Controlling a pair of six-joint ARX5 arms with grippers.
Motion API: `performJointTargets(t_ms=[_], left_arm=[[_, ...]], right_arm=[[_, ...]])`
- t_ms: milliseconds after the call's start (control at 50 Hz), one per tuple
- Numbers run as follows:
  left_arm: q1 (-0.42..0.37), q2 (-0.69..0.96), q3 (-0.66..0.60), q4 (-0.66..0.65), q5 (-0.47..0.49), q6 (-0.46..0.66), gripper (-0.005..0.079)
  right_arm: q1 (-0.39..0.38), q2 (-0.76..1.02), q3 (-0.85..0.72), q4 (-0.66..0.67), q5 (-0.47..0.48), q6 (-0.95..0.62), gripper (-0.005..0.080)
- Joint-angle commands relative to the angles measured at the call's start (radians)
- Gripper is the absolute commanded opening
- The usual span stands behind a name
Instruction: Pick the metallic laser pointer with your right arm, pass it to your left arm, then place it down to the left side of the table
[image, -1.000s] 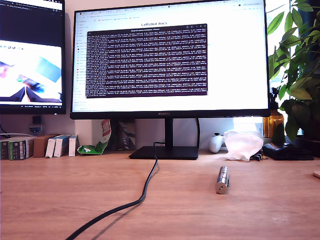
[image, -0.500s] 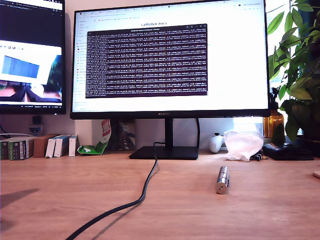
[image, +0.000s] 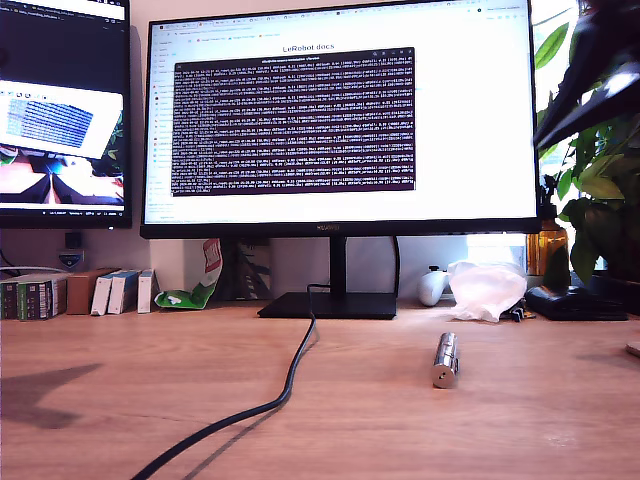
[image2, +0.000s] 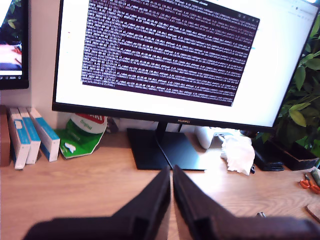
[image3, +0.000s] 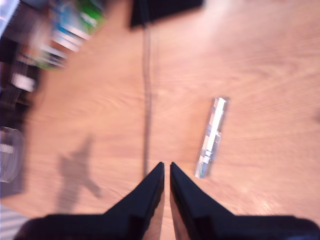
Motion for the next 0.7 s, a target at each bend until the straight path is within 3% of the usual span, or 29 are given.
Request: performJointTargets(t_ms=[0, 260, 460, 600, 680], left_arm=[[0.002, 0.005, 0.007, 0.026, 0.001, 0.005, -0.0019], [0.002, 0.005, 0.008, 0.082, 0.001, 0.005, -0.0019], [-0.011, 0.005, 0.008, 0.107, 0.001, 0.008, -0.0019], [-0.032, 0.011, 0.008, 0.105, 0.001, 0.031, -0.0019], [-0.052, 0.011, 0.008, 0.107, 0.001, 0.031, -0.0019]], right_arm=[[0.034, 0.063, 0.053, -0.05, 0.031, 0.002, -0.0013], [0.133, 0.277, 0.182, -0.166, 0.129, 0.0, -0.0013], [0.153, 0.416, 0.21, -0.169, 0.132, 0.051, -0.001], [0.153, 0.494, 0.238, -0.158, 0.123, 0.074, 0.0071], [0.154, 0.531, 0.26, -0.152, 0.115, 0.078, 0.0162]])
